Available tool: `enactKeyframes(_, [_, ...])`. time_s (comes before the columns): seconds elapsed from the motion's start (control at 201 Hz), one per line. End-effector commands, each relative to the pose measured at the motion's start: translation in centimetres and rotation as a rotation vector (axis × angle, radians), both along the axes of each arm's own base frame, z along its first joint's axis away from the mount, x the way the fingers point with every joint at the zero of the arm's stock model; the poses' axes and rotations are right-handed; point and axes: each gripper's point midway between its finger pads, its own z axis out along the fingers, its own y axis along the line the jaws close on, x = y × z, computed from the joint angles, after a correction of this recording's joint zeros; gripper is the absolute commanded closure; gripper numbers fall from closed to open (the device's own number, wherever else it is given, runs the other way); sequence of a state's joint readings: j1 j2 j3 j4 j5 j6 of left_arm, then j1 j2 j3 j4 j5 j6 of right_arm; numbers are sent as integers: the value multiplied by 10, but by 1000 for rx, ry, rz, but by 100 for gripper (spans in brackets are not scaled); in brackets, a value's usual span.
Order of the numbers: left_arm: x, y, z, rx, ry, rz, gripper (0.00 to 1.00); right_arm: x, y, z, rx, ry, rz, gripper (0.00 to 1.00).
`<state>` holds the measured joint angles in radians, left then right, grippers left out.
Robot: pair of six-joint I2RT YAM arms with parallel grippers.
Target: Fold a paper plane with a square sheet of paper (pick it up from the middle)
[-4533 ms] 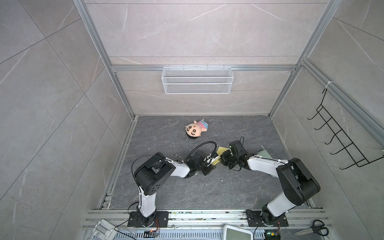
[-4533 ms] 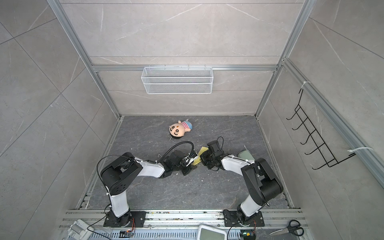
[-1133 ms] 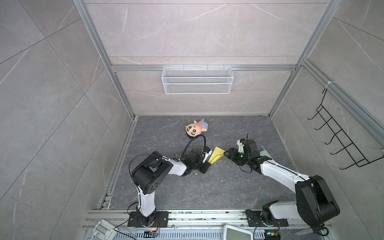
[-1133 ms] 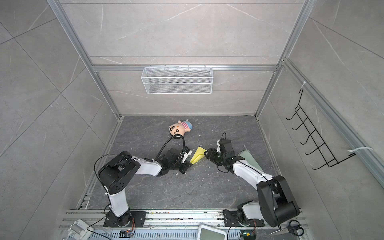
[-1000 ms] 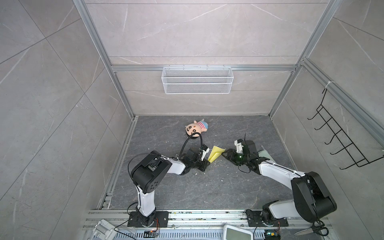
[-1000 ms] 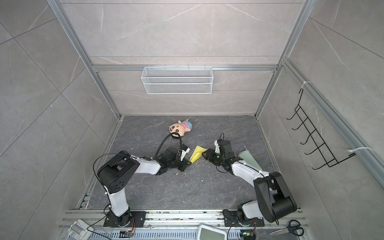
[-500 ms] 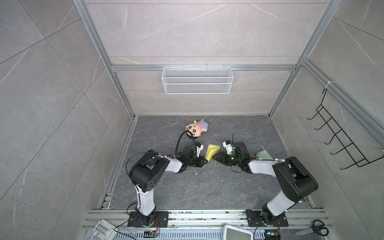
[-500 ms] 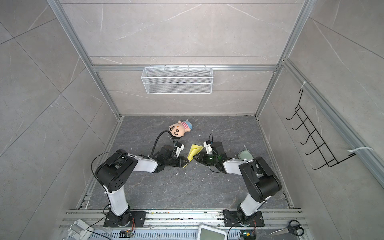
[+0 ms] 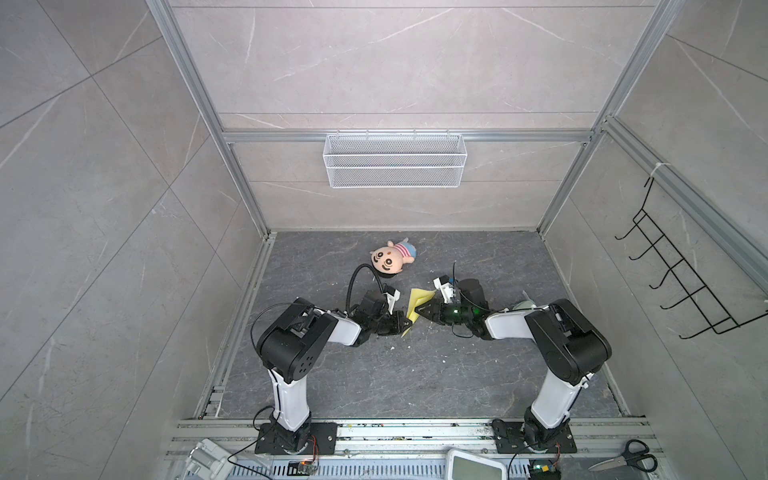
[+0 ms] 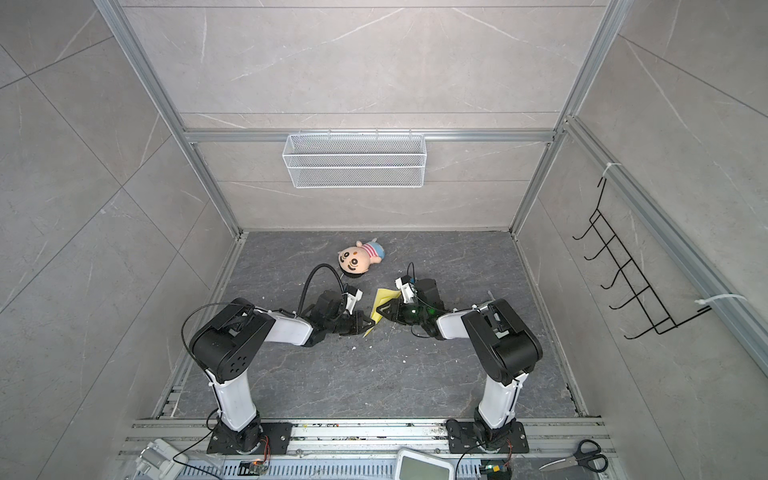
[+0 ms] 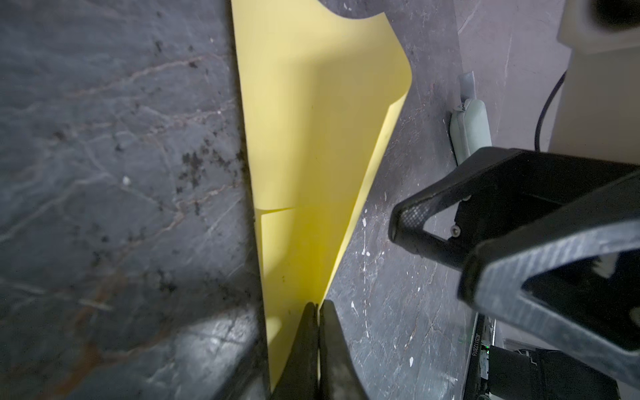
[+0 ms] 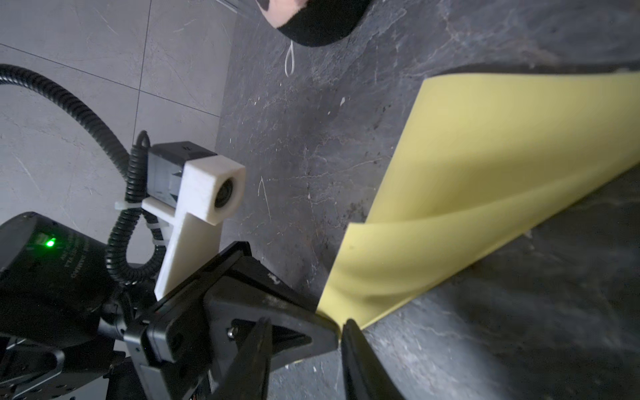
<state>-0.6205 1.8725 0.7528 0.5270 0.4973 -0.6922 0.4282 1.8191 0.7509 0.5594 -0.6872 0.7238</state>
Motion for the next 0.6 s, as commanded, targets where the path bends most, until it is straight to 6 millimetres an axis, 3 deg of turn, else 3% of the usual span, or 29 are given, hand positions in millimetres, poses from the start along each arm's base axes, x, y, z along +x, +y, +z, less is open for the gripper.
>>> enactKeyframes(0.0, [3,3,0,-27,28,37,95,3,11,6,23,-51,61,63])
enactKeyframes(0.279, [6,11,-1,-61,38,74,95,2,16,6,54,-68,99,64])
enactKeyframes(0.433, [5,15,-2,-66,22,76,94,6,1,8,-12,-80,-2,61])
enactKeyframes(0.597, [4,16,-2,-74,3,67,88,13,-16,-11,-148,-25,-92,59])
